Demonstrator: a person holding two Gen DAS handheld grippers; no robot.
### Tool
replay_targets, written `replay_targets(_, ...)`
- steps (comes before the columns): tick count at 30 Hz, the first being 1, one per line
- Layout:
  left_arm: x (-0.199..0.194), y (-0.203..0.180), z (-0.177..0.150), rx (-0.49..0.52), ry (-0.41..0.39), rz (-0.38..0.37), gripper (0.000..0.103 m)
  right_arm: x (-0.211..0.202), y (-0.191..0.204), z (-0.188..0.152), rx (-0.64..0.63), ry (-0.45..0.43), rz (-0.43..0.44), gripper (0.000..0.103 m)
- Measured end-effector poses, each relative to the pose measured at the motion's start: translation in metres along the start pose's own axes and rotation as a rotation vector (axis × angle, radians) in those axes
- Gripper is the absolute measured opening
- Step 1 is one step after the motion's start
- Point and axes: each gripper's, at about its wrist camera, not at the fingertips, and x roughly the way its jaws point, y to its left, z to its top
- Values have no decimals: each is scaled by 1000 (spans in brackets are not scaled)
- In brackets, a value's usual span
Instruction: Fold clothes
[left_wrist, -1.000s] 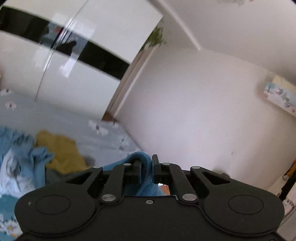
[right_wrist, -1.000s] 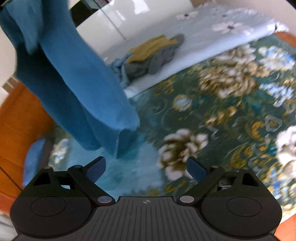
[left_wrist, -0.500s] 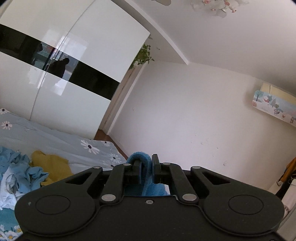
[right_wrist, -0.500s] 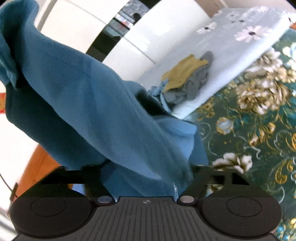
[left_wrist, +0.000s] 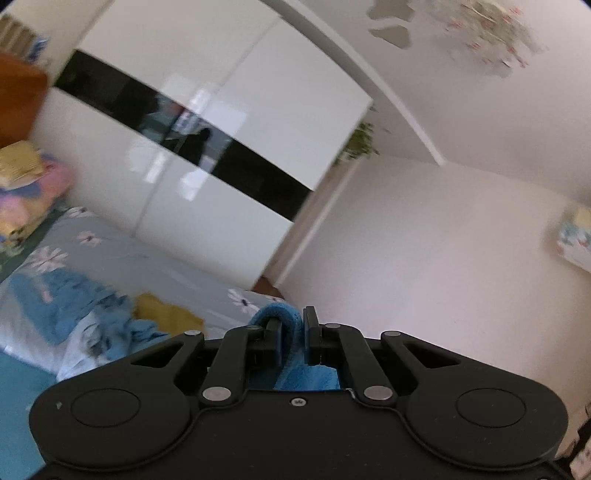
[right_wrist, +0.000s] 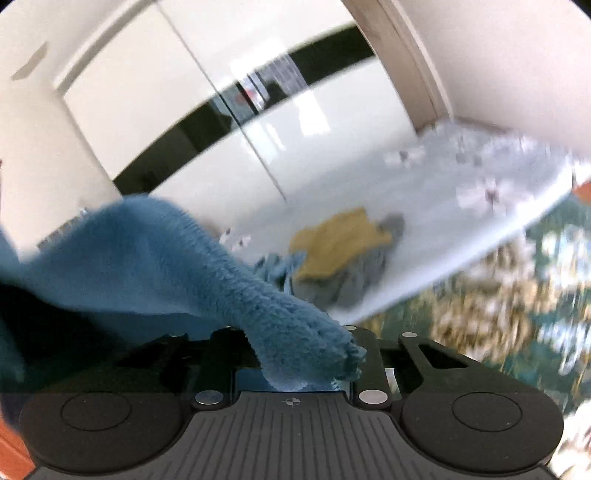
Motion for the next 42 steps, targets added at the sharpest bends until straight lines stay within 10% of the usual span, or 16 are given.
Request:
replay_targets(20, -117, 15, -77, -143, -3, 163, 7, -117, 50, 21, -269, -41, 84, 21)
replay_targets(42, 32, 214, -115, -203, 290, 448, 9, 124, 82, -27, -270, 318, -210, 21)
